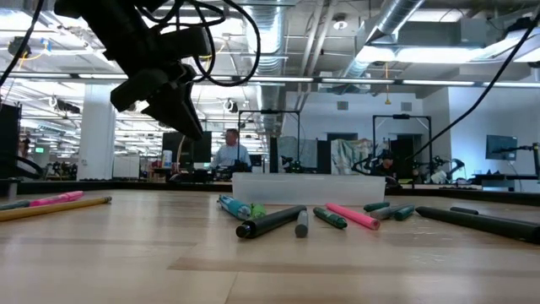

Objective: Pick & place school supplies into a supply box
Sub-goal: Put the gray crayon into the supply box

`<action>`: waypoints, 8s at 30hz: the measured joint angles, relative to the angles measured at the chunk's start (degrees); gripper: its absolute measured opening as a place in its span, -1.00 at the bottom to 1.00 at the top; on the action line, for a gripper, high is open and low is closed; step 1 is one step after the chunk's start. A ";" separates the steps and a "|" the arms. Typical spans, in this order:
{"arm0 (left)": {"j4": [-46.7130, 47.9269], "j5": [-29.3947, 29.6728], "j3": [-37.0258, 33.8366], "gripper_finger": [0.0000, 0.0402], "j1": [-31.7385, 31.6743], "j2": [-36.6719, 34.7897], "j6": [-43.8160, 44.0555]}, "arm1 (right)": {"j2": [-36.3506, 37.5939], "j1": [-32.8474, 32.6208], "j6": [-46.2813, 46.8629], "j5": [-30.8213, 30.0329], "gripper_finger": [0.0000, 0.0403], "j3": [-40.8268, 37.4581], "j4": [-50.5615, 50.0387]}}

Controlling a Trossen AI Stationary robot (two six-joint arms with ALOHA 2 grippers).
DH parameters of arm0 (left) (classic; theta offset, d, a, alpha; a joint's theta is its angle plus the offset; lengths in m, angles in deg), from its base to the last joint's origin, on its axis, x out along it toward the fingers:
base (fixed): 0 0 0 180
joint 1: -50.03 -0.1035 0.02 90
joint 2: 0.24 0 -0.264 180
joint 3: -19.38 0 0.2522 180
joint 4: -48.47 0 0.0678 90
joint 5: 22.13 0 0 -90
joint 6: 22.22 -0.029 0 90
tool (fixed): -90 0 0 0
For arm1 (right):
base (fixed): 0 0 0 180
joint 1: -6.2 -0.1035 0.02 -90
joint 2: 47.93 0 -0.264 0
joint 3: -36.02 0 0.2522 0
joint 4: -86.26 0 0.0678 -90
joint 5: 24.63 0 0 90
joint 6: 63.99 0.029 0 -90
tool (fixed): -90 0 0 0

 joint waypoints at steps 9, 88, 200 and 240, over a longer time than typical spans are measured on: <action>-2.42 -1.12 0.00 -0.65 0.00 0.00 -0.86 | -1.78 -0.98 0.28 -0.08 -0.41 0.22 0.91; -16.06 -1.98 -10.13 -0.65 12.20 0.17 0.38 | -1.06 18.33 -58.32 -3.50 -0.92 0.40 15.12; -18.37 6.06 -11.91 -0.65 14.41 0.07 5.36 | -1.53 13.24 -45.13 -12.98 -0.99 0.26 15.33; -18.05 7.15 -11.91 -0.65 14.40 0.07 5.09 | -1.57 29.62 -73.82 -33.40 -1.00 5.66 7.12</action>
